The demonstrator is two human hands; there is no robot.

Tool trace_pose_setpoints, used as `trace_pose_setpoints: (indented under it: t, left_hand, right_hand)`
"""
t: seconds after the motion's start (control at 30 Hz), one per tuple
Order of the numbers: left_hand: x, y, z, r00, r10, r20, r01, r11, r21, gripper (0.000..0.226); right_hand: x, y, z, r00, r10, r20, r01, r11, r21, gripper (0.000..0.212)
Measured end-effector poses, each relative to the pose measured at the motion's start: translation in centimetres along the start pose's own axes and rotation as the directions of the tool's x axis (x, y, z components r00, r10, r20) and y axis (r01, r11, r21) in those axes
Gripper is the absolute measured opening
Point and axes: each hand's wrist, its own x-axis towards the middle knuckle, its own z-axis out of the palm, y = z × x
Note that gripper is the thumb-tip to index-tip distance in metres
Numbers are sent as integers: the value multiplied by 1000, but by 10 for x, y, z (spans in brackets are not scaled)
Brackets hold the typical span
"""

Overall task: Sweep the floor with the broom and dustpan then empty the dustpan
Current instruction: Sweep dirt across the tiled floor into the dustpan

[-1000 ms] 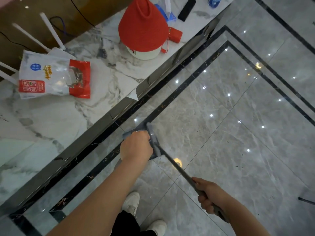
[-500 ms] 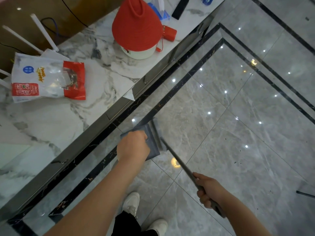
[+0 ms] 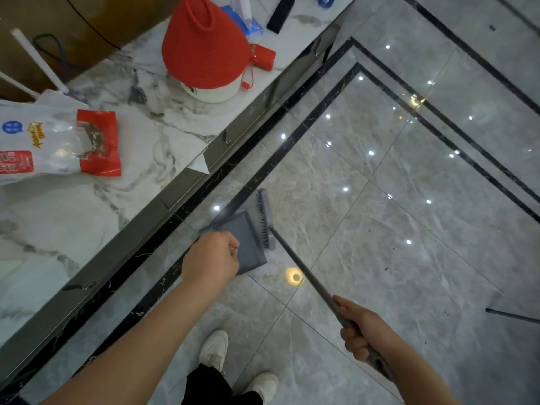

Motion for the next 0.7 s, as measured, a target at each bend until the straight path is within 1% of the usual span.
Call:
trace_pose_setpoints:
  t: [0.1,0.23,0.37,0.47,0.63,0.7]
  left_hand:
    - [-3,17,10,998,54,31,-52,997,-51,13]
    - [-8,43,24,991,123,58,-120,991,-60,15]
    - [-15,72,40,982,173,78,-166,982,-87,18]
    - [-21,99,59,972,204,112,-196,977,-79,21]
    - [-36,141,94,961,227,159,-224,974,-38,29]
    - [-43,152,106,959,233,161,-232,972,-24,27]
  right_hand:
    - [-7,3,-25,1000,-12,-28,13,999,33,38]
    - [-14,16,-56,997,-33,-69,39,996,84,38]
    - [-17,34,-86,992,-28,-125,51,981,187,38]
    - [-18,50,-114,986,-18,-166,65,957,281,37]
    - [-12,82,-164,966,8,-259,93,922,376,40]
    - [-7,92,-181,958,32,-285,91,909,408,40]
